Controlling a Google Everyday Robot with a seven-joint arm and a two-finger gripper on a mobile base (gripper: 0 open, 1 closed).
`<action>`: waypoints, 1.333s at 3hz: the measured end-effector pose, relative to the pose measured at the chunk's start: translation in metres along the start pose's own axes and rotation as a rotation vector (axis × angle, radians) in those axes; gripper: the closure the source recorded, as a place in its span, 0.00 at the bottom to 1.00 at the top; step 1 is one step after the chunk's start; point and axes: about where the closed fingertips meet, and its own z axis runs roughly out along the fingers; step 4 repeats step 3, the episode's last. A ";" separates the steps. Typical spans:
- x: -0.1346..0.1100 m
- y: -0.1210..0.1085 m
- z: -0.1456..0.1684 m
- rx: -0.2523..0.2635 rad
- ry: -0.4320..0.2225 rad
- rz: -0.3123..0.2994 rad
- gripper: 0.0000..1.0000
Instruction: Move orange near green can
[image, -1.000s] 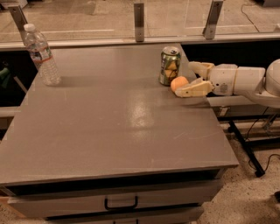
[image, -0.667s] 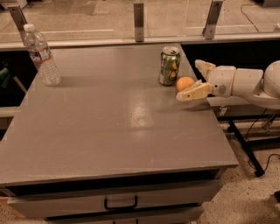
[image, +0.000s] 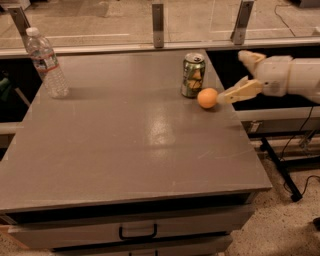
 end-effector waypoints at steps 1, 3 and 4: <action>-0.045 -0.014 -0.039 0.018 0.082 -0.106 0.00; -0.148 0.012 -0.084 0.057 0.404 -0.409 0.00; -0.148 0.012 -0.084 0.057 0.404 -0.409 0.00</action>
Offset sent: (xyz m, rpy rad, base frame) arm -0.0637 -0.0251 0.2033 -0.7122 -0.1651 0.0339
